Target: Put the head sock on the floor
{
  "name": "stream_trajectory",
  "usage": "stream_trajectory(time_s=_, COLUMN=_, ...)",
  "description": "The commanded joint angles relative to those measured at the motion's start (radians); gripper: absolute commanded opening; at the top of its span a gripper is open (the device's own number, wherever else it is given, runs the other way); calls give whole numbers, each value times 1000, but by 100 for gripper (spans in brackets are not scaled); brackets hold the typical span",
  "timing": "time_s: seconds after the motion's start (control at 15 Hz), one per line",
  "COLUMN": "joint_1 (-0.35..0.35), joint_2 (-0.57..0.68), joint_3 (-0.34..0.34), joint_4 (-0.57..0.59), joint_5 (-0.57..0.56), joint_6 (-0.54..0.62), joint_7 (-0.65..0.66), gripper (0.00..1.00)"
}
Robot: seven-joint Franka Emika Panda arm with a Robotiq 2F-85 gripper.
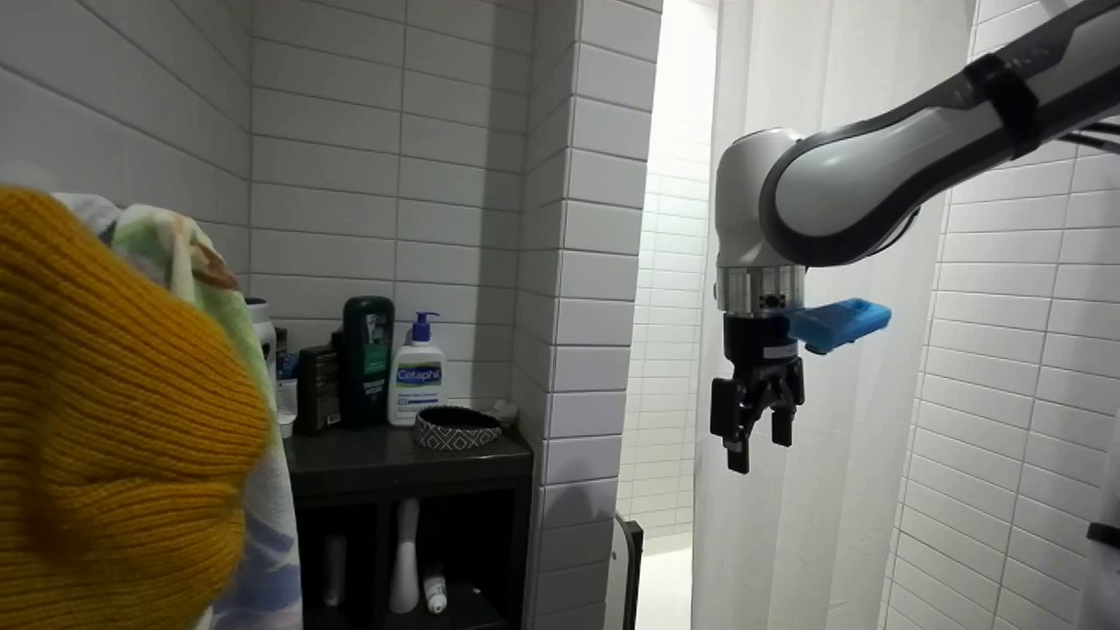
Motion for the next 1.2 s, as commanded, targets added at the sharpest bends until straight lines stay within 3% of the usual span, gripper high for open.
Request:
stream_trajectory(time_s=0.0, joint_1=9, joint_2=1, joint_3=-9, joint_4=1, joint_5=-6, joint_6=-2, joint_7=5, gripper=100)
stream_trajectory(time_s=0.73, joint_1=9, joint_2=1, joint_3=-9, joint_4=1, joint_5=-6, joint_6=-2, joint_7=5, gripper=100)
stream_trajectory(time_s=1.13, joint_1=131, joint_2=-11, joint_3=-34, joint_4=5, joint_5=90, joint_6=82, joint_7=-121, gripper=100)
